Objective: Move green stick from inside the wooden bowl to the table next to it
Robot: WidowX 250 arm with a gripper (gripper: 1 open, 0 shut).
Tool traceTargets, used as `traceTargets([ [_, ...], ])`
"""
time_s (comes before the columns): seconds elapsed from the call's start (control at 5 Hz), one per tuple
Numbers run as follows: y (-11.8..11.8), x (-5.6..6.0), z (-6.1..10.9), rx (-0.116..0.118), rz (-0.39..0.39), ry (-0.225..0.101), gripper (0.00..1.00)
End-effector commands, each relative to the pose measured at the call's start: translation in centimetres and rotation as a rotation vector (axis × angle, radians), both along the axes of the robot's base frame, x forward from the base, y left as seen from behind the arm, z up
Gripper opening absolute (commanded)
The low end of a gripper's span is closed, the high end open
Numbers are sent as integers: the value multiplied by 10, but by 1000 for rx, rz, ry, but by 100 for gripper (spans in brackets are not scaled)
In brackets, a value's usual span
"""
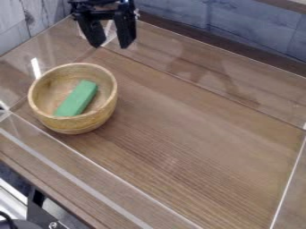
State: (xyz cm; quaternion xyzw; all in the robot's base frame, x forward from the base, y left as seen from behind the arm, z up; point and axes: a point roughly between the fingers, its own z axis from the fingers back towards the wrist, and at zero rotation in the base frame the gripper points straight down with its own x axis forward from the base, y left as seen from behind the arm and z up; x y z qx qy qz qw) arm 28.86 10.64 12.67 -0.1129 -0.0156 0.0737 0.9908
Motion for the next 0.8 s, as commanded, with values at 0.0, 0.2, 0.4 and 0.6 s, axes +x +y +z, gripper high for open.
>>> traceTargets([
  [0.0,-6,-2,20,25,-63,-58,100],
  [0.2,-16,-7,20,22,-122,-48,100],
  [0.4,-19,-8,16,19,-154,-43,100],
  [0.6,-21,-10,12,15,-184,-40,100],
])
